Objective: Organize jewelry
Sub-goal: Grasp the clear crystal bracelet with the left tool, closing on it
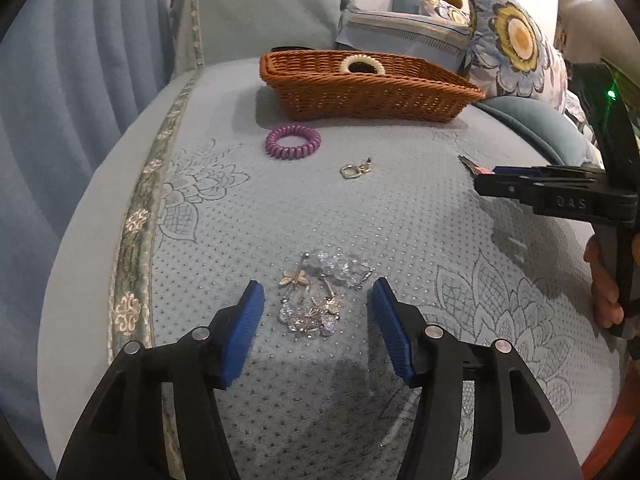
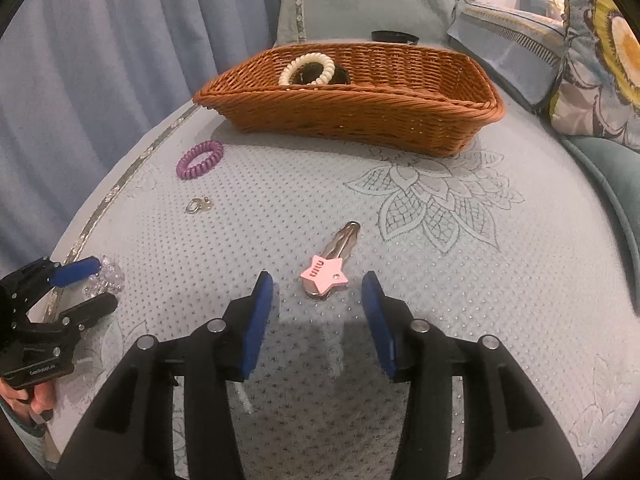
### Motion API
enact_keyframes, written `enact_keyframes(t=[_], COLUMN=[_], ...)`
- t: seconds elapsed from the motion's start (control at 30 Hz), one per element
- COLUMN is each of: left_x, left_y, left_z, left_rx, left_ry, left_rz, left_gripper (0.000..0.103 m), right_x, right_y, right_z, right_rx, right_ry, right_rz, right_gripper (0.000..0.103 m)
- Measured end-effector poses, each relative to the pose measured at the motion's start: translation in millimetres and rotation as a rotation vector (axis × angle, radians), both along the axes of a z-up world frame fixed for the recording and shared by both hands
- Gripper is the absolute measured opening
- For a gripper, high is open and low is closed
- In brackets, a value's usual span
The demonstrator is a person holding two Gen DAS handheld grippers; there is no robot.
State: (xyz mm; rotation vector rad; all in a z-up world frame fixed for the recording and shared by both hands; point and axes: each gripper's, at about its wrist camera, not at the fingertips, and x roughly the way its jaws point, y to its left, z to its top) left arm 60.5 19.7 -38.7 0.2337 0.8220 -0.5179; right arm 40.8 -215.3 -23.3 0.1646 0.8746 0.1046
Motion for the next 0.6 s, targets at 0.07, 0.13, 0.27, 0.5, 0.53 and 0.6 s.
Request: enact_keyframes(t=[0.07,0.13,0.27,0.5,0.53,0.6], left_x=[-1,-4,-12,-8,-7,-5], left_y=[-1,-3,-11,4,6,5], left_z=[0,0,1,19,25,33], left_rx=[0.002,0.0,0.04,-0.111,-0.145,-0.178], left_ry=[-0.005,-0.016,-0.056,-0.023,-0.019,-0.024], left_rz=[-0.003,-0.02,-0.044,-0.045,-0.047,-0.052], left_gripper=[0.053,0.039,0.007,0.007,0.007,0.007], right_x=[4,6,2,-8,-10,-14], right_y=[2,5,4,-21,-27,-33], right_z=[0,-1,3,21,25,31], right_rx=[-0.021,-0.052,-0.052,0.086,0.122,0.161], right_ry=[0.004,0.005,-0.018,-0.093,-0.109,-0.136], right_rz=[-0.014,-0.02,-0.028,-0.041,-0.038,-0.037], right_gripper=[0.041,0.021,0.021,0.021,0.021,0.021])
